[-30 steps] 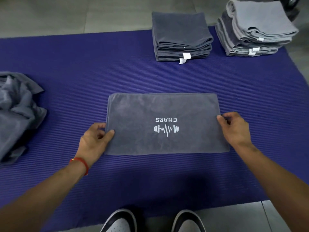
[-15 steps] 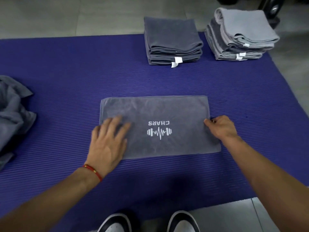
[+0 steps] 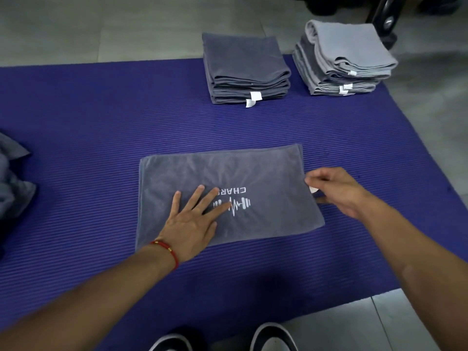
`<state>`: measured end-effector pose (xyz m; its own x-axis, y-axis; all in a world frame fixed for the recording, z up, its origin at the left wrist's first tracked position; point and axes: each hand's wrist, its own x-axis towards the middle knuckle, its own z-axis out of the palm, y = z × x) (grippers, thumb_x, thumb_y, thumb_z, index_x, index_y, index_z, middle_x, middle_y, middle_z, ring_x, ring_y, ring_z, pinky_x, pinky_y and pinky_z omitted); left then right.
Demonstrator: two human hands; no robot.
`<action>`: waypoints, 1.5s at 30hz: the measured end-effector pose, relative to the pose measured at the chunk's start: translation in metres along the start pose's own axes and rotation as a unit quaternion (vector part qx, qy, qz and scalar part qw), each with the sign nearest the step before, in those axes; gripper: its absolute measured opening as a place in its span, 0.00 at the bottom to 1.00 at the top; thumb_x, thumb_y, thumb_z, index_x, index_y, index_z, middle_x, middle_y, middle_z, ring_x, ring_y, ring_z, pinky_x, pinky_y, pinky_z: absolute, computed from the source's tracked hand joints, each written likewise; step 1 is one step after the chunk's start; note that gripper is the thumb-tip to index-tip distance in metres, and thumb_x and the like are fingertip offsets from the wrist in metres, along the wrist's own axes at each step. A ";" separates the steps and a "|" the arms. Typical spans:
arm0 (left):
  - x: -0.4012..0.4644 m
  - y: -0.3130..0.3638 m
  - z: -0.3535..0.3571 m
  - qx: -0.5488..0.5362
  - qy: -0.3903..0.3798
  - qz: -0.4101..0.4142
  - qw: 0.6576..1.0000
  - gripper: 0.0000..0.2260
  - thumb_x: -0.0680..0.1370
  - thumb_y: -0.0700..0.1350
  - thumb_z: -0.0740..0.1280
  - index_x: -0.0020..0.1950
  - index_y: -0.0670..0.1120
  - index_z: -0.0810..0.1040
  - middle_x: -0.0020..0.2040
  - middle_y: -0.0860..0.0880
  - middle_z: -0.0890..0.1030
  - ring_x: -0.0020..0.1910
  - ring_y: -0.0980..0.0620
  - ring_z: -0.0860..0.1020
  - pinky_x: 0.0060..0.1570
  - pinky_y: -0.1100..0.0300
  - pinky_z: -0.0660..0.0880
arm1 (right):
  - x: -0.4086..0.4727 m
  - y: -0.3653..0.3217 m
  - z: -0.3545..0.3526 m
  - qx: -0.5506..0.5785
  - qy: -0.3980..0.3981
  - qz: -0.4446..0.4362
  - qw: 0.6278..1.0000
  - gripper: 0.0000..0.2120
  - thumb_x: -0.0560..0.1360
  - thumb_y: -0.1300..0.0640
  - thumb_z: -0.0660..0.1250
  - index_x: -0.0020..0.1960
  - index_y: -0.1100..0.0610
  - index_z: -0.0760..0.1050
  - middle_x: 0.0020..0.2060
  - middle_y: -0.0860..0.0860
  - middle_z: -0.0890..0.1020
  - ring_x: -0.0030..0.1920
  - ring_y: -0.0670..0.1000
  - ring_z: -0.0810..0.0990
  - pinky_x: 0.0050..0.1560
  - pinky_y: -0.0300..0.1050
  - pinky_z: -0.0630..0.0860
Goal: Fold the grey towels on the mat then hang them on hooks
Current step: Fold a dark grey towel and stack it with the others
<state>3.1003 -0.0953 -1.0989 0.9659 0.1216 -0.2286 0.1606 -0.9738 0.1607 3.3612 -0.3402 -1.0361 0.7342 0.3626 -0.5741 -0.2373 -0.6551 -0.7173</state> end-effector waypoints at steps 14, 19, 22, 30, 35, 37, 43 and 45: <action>0.010 0.024 -0.060 -0.352 0.130 -0.045 0.926 0.16 0.80 0.46 0.64 0.68 0.52 0.79 0.64 0.53 0.80 0.65 0.55 0.77 0.68 0.60 0.71 | -0.028 -0.050 0.028 -0.127 0.039 -0.145 0.981 0.06 0.79 0.50 0.71 0.48 0.52 0.79 0.40 0.48 0.86 0.36 0.50 0.83 0.33 0.51 0.82; 0.029 0.039 -0.119 -0.779 0.070 -0.232 0.579 0.18 0.82 0.56 0.63 0.59 0.43 0.81 0.47 0.43 0.84 0.41 0.47 0.82 0.42 0.50 0.81 | -0.069 -0.110 0.106 -0.136 -0.034 -0.276 0.951 0.06 0.77 0.51 0.73 0.50 0.51 0.79 0.39 0.44 0.84 0.36 0.42 0.83 0.35 0.33 0.77; 0.024 0.014 -0.112 -0.696 0.184 -0.262 0.642 0.20 0.78 0.55 0.67 0.52 0.37 0.78 0.43 0.37 0.83 0.39 0.47 0.80 0.45 0.49 0.79 | -0.084 -0.115 0.142 -0.123 -0.134 -0.306 0.935 0.07 0.80 0.53 0.70 0.57 0.51 0.81 0.41 0.45 0.86 0.38 0.44 0.85 0.40 0.35 0.79; -0.018 -0.079 -0.044 -0.374 0.187 -0.367 0.831 0.11 0.82 0.48 0.64 0.64 0.48 0.76 0.47 0.49 0.83 0.50 0.44 0.81 0.44 0.59 0.68 | -0.066 -0.037 0.164 -0.470 -0.195 -0.365 0.779 0.32 0.80 0.33 0.45 0.80 0.42 0.59 0.81 0.43 0.56 0.80 0.45 0.50 0.78 0.51 0.59; -0.028 -0.083 -0.020 -0.345 0.225 -0.335 0.848 0.13 0.82 0.47 0.65 0.66 0.45 0.75 0.46 0.50 0.82 0.48 0.43 0.81 0.45 0.56 0.71 | -0.057 0.005 0.164 -0.522 -0.202 -0.396 0.728 0.31 0.82 0.35 0.40 0.83 0.42 0.42 0.81 0.42 0.34 0.79 0.45 0.29 0.80 0.51 0.43; -0.028 -0.081 -0.019 -0.316 0.233 -0.335 0.857 0.15 0.82 0.48 0.65 0.68 0.45 0.73 0.52 0.46 0.82 0.51 0.42 0.81 0.48 0.52 0.75 | -0.054 -0.001 0.161 -0.526 -0.190 -0.415 0.717 0.28 0.85 0.37 0.45 0.83 0.44 0.48 0.83 0.45 0.41 0.81 0.48 0.37 0.81 0.53 0.47; -0.020 -0.090 -0.027 -0.008 0.235 -0.193 0.953 0.21 0.80 0.44 0.62 0.74 0.51 0.69 0.71 0.46 0.69 0.68 0.43 0.69 0.60 0.44 0.73 | -0.008 -0.049 0.180 -0.490 -0.075 -0.377 0.782 0.30 0.85 0.41 0.46 0.83 0.49 0.43 0.82 0.49 0.38 0.82 0.52 0.37 0.81 0.55 0.45; -0.012 -0.099 -0.026 0.033 0.155 -0.146 0.977 0.23 0.81 0.46 0.52 0.75 0.53 0.69 0.77 0.46 0.66 0.76 0.42 0.65 0.70 0.44 0.67 | 0.007 -0.048 0.191 -0.523 -0.094 -0.327 0.781 0.33 0.84 0.38 0.46 0.83 0.47 0.36 0.80 0.47 0.32 0.81 0.52 0.32 0.81 0.59 0.45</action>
<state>3.0786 0.0043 -1.0870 0.8974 0.4387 0.0472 0.4353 -0.8978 0.0675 3.2563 -0.1792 -1.0811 0.3503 0.8736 -0.3377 0.8723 -0.4357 -0.2222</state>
